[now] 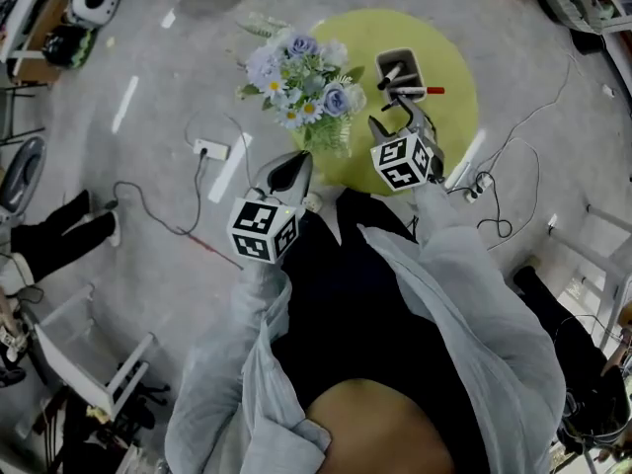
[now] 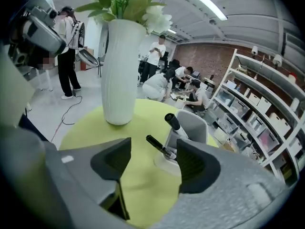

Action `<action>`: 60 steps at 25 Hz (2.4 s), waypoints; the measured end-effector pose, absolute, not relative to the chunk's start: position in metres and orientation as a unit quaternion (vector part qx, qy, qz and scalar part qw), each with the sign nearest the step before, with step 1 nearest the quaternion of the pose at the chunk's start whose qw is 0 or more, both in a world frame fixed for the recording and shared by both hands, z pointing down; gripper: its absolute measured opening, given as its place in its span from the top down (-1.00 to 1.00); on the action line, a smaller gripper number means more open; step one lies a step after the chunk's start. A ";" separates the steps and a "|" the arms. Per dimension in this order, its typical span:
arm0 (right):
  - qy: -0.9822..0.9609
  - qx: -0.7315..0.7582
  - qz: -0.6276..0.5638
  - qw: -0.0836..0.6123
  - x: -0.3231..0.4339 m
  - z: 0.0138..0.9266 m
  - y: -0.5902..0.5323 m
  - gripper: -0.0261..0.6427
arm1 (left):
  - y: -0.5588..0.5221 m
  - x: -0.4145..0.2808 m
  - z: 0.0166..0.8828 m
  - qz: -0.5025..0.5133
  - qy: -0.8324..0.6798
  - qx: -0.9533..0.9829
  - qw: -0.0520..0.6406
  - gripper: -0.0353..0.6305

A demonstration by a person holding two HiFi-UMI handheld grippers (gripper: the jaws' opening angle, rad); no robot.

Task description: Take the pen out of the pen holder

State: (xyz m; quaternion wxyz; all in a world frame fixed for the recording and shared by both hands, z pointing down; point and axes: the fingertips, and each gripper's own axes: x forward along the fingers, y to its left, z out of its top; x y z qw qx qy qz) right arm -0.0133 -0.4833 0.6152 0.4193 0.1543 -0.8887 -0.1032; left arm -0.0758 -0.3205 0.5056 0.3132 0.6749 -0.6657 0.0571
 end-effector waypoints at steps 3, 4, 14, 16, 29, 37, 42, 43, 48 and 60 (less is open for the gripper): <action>-0.885 0.160 -0.110 0.423 -0.015 0.620 -0.491 0.19 | -0.322 -0.076 0.507 0.055 -0.671 0.669 0.315 0.85; -0.885 0.162 -0.111 0.422 -0.016 0.620 -0.493 0.24 | -0.322 -0.077 0.508 0.056 -0.672 0.668 0.316 0.85; -0.883 0.177 -0.132 0.414 -0.013 0.614 -0.499 0.56 | -0.326 -0.076 0.512 0.076 -0.665 0.675 0.311 0.85; -0.883 0.183 -0.135 0.411 -0.012 0.611 -0.501 0.59 | -0.326 -0.077 0.511 0.077 -0.664 0.676 0.309 0.85; -0.878 0.223 -0.147 0.398 -0.005 0.589 -0.519 0.79 | -0.325 -0.087 0.506 0.075 -0.654 0.693 0.295 0.85; -0.882 0.251 -0.110 0.382 -0.003 0.576 -0.524 0.79 | -0.329 -0.090 0.494 0.072 -0.643 0.710 0.278 0.85; -0.895 0.284 -0.028 0.343 -0.002 0.561 -0.525 0.79 | -0.330 -0.091 0.491 0.071 -0.632 0.722 0.272 0.85; -0.897 0.288 -0.014 0.335 -0.001 0.558 -0.525 0.79 | -0.329 -0.091 0.490 0.070 -0.631 0.723 0.272 0.85; -0.899 0.308 0.025 0.312 0.006 0.538 -0.524 0.79 | -0.327 -0.089 0.481 0.069 -0.619 0.737 0.262 0.85; -0.908 0.340 0.046 0.240 0.016 0.461 -0.491 0.79 | -0.326 -0.086 0.465 0.065 -0.573 0.785 0.228 0.85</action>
